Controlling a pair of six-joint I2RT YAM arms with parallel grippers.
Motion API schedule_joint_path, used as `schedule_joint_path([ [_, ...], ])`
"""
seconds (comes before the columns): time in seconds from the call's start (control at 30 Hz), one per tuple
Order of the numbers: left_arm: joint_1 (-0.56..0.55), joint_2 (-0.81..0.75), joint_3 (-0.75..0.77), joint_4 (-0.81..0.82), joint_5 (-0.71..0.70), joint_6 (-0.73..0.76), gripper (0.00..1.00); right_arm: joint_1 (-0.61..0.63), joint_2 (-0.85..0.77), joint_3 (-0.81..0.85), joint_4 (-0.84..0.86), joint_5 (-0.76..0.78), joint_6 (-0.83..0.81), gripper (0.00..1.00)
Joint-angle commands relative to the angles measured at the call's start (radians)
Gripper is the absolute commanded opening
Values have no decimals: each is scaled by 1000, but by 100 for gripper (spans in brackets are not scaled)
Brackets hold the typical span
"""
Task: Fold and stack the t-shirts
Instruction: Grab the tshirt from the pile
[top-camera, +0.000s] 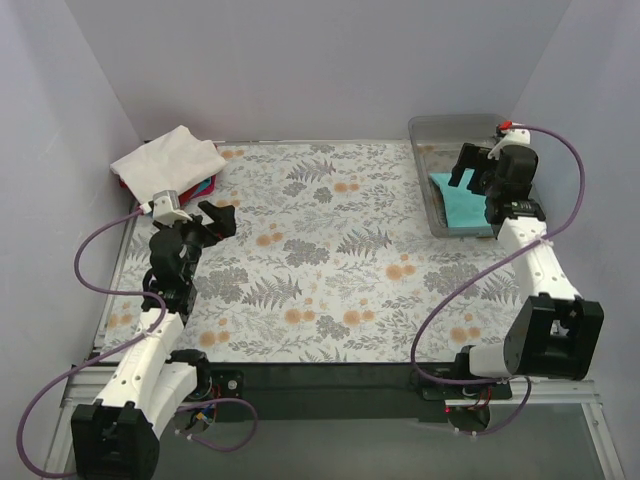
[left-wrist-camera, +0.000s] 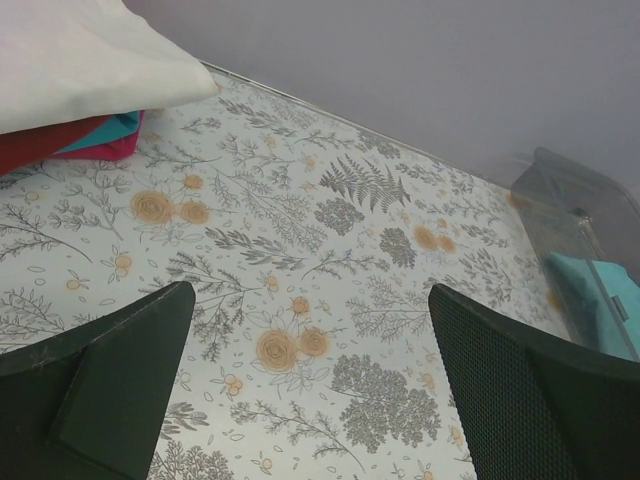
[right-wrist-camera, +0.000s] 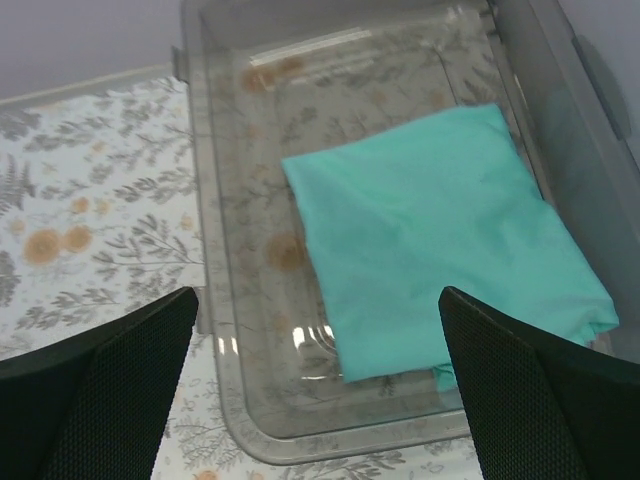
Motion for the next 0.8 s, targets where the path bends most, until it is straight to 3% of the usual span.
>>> schedule_joint_path([
  [0.0, -23, -6, 9, -18, -76, 30, 98, -50, 118, 91, -163, 43, 6, 98],
  [0.23, -27, 9, 15, -23, -79, 38, 98, -122, 434, 357, -267, 39, 34, 94],
  [0.4, -27, 31, 22, -23, -68, 36, 98, -129, 467, 445, -258, 102, 28, 93],
  [0.5, -27, 38, 22, -23, -52, 31, 98, -126, 493, 502, -325, 113, 17, 86],
  [0.77, -27, 46, 11, 6, -19, 19, 98, -72, 387, 369, -304, 200, -3, 80],
])
